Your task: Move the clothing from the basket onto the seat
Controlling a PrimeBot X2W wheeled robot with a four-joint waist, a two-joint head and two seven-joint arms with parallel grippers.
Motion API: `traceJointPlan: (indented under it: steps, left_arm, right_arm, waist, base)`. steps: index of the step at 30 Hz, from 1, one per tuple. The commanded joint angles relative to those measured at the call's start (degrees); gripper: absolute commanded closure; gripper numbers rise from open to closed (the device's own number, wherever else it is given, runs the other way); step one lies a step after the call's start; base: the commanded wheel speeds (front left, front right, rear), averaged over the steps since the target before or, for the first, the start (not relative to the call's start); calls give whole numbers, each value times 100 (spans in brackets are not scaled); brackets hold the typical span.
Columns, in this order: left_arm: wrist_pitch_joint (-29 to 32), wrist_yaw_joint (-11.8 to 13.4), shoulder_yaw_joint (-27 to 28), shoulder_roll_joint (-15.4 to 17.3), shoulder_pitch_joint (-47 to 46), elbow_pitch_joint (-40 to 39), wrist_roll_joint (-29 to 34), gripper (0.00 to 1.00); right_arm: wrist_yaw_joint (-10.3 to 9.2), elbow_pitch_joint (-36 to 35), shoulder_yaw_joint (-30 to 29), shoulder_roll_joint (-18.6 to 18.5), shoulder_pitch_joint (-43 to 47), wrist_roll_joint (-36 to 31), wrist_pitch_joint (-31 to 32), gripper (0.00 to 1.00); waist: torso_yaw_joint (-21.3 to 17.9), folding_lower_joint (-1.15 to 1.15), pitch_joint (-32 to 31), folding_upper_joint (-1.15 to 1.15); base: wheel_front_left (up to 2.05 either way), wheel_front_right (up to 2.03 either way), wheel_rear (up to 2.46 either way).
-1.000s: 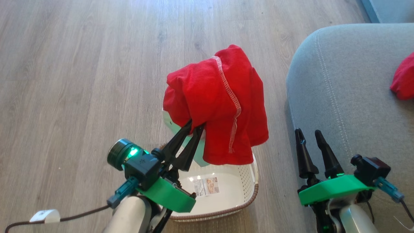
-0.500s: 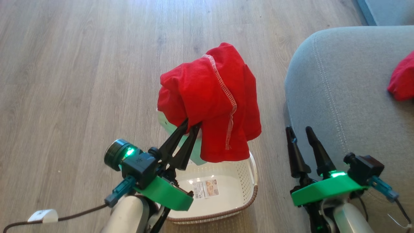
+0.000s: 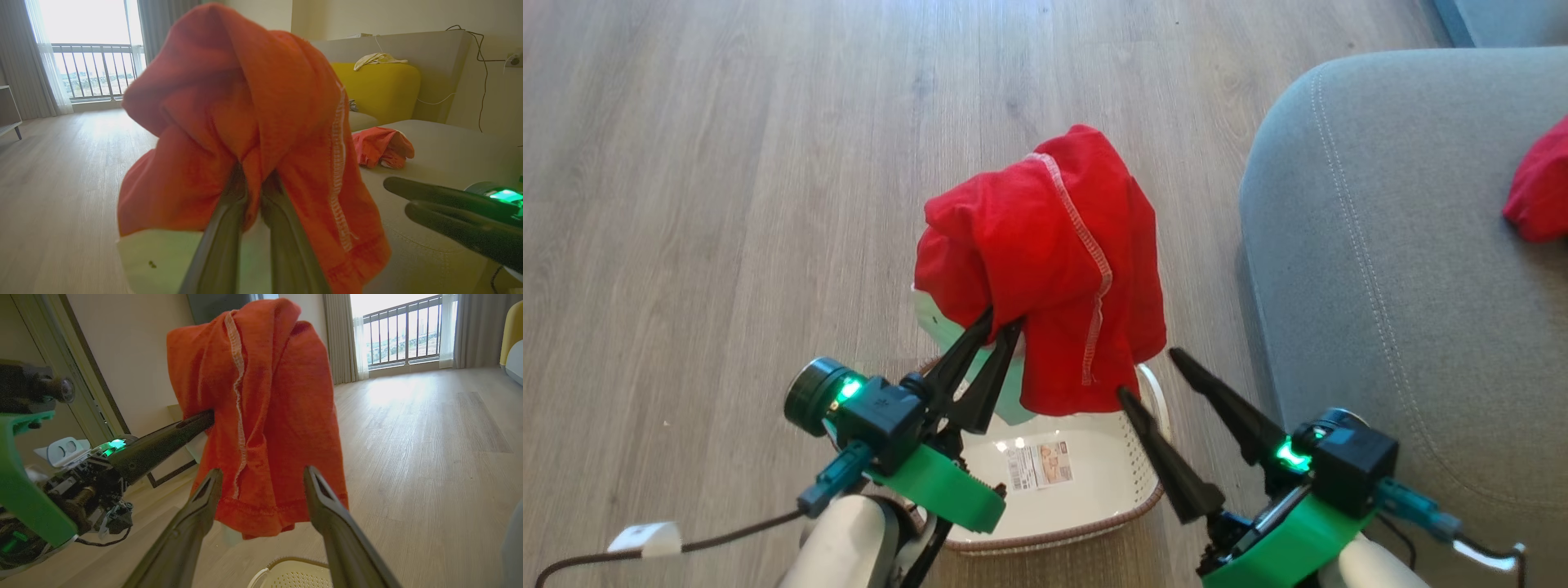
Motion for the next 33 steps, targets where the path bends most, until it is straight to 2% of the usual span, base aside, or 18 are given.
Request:
traceJointPlan:
  steps: [1, 6, 21, 33]
  left_arm:
    - [-29, -8, 215, 22, -317, -158, 97, 100]
    - [-29, -8, -27, 26, -361, -74, 163, 100]
    - [-29, -8, -892, 172, -412, 61, 36, 100]
    - [-29, -9, -1180, 200, -435, 115, -129, 100]
  right_arm:
    - [-1, -235, 178, -111, -291, -134, -38, 0]
    - [-1, -150, 134, -35, -405, -424, -38, 0]
    - [-1, 313, 51, 113, -655, -652, -38, 0]
    - [-1, 684, 439, 92, -878, -1155, -38, 0]
  waist:
    - [-9, 0, 20, 0]
    - [9, 0, 32, 0]
    - [159, 0, 9, 0]
    - [254, 0, -12, 0]
  base:
    - [0, 0, 0]
    - [0, 0, 0]
    - [0, 0, 0]
    - [0, 0, 0]
